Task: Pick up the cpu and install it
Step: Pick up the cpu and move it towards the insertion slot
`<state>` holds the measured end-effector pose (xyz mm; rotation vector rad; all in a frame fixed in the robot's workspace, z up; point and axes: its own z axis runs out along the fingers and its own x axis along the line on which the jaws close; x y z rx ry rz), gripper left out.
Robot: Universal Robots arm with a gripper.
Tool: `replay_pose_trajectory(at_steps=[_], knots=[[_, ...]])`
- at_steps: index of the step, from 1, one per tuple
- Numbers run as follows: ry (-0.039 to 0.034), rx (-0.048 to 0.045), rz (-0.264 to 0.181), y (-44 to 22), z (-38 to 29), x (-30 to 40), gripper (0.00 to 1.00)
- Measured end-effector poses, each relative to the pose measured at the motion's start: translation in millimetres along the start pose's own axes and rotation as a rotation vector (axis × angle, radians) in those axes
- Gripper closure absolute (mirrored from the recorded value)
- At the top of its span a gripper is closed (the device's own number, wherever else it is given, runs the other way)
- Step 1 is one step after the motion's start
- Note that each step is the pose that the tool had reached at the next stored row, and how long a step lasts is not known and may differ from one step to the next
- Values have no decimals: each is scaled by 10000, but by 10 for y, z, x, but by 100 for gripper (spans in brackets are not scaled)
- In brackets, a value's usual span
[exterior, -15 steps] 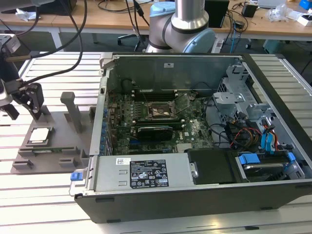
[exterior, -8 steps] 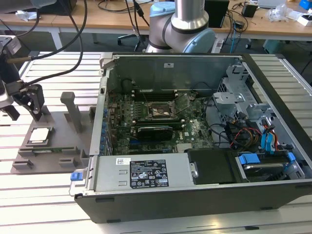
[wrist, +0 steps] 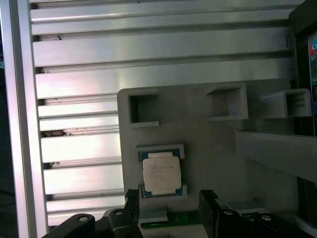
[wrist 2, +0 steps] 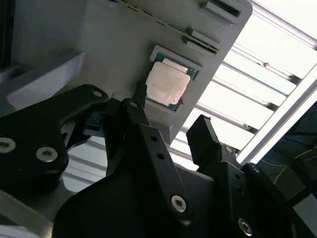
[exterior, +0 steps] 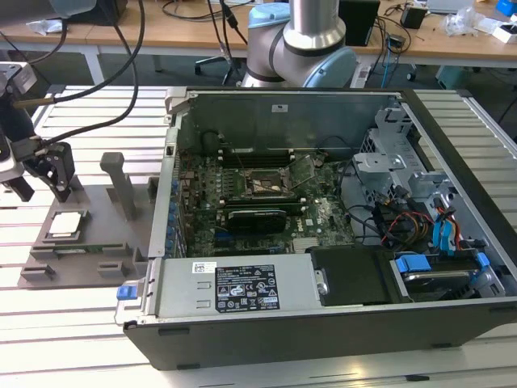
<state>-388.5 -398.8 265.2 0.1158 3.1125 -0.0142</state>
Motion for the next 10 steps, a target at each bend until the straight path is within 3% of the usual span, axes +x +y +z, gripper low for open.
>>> replay_pose_trajectory(at_steps=[8, 10], knots=[[-1, 0, -1, 0, 46, 1, 40], [-1, -1, -1, 1, 101, 3, 40]])
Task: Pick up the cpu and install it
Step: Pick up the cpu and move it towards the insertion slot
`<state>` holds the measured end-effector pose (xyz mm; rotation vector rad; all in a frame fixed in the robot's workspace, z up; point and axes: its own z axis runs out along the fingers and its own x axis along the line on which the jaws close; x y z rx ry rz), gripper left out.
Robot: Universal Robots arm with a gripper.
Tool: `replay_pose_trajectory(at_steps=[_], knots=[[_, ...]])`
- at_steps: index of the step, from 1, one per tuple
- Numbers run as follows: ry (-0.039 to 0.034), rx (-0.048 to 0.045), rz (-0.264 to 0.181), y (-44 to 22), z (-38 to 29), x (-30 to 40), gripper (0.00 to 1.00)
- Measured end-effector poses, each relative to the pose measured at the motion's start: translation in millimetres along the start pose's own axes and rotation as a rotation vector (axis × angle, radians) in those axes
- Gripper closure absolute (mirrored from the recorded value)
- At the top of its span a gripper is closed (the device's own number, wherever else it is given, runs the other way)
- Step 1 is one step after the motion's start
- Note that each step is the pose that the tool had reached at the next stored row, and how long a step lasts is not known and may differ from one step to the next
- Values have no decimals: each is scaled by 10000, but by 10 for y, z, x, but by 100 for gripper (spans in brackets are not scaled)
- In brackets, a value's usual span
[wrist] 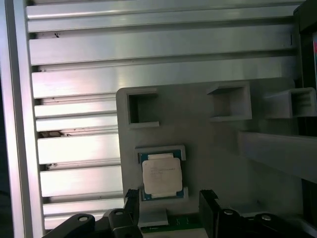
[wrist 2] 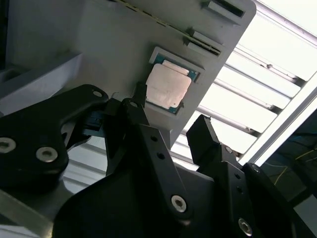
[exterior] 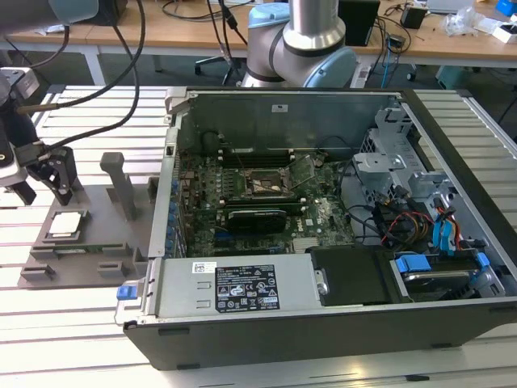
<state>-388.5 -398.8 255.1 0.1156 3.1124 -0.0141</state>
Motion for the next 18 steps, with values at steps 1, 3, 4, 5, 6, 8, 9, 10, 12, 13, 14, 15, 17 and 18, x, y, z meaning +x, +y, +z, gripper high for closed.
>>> replay_pose_trajectory(at_steps=[1, 3, 4, 5, 6, 8, 9, 10, 12, 13, 14, 15, 17, 18], knots=[[0, 1, 0, 0, 28, 1, 40], [1, 9, 0, 1, 95, 3, 40], [-3, 38, -33, 2, 125, 4, 40], [-7, 81, -76, 2, 134, 5, 40], [-10, 131, -137, 2, 140, 4, 40], [-21, 187, -466, 2, 174, 2, 40], [-23, 184, -596, 2, 187, 1, 40], [-25, 182, -674, 3, 196, 1, 40], [-25, 180, -717, 4, 256, 3, 40], [-24, 181, -717, 4, 287, 3, 40], [-25, 180, -717, 4, 325, 4, 40], [-25, 180, -718, 4, 339, 4, 40], [-25, 180, -717, 9, 380, 7, 40], [-26, 180, -720, 15, 399, 9, 40]])
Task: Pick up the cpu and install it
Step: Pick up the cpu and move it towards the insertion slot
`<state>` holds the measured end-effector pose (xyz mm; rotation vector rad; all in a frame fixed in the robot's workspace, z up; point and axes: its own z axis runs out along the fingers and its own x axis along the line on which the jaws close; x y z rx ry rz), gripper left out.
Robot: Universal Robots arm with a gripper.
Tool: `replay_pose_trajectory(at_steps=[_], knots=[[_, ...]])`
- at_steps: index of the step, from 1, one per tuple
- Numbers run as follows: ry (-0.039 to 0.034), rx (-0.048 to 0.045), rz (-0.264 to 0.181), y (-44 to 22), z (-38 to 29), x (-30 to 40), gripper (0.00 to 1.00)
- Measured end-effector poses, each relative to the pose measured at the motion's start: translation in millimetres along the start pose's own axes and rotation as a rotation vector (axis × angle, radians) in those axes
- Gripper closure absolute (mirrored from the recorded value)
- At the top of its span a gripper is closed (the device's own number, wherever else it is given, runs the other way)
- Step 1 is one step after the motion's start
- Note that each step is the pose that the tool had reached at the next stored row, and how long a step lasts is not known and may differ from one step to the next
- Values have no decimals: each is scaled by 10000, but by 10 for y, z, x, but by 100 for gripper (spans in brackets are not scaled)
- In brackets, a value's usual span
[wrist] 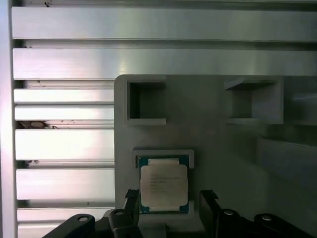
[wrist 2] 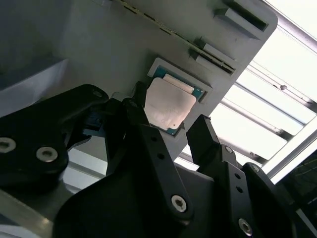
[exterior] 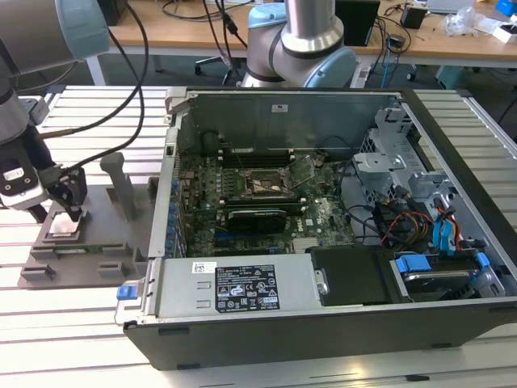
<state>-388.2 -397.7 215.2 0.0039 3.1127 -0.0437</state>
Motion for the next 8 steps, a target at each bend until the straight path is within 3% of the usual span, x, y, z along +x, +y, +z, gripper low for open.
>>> replay_pose_trajectory(at_steps=[8], knots=[[-3, -3, -129, 43, 127, 17, 40]])
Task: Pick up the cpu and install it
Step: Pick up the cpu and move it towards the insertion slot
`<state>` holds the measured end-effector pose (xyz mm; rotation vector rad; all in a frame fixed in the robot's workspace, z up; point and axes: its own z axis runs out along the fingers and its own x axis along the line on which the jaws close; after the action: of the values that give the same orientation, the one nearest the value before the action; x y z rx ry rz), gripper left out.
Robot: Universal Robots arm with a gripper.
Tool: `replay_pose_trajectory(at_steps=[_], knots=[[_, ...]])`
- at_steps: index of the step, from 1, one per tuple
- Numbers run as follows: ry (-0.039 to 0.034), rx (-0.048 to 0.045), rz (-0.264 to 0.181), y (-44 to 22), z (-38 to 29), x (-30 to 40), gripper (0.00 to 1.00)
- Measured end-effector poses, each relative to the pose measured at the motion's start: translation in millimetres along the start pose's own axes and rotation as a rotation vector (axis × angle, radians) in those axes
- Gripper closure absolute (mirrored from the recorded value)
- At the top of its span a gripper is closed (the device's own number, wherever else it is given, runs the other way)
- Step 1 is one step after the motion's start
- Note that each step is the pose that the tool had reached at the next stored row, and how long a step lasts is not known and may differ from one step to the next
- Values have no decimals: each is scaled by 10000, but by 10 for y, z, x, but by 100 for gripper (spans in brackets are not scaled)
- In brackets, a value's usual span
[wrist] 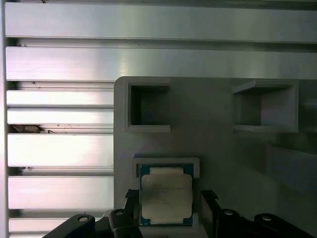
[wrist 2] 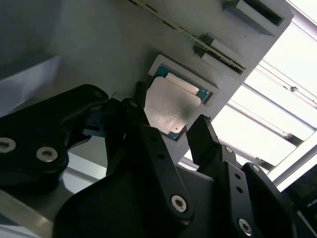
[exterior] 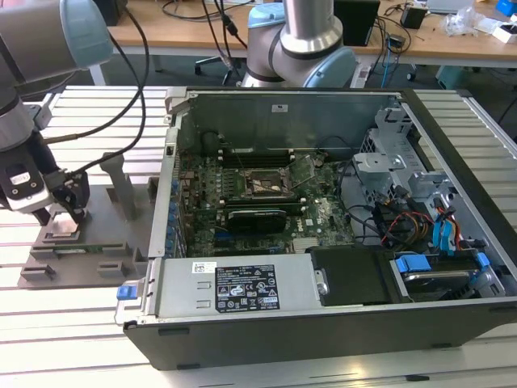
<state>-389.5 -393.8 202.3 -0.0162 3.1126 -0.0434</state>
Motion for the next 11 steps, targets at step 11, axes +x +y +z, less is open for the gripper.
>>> replay_pose_trajectory(at_steps=[11], knots=[[-1, -1, -60, 7, 125, 25, 40]])
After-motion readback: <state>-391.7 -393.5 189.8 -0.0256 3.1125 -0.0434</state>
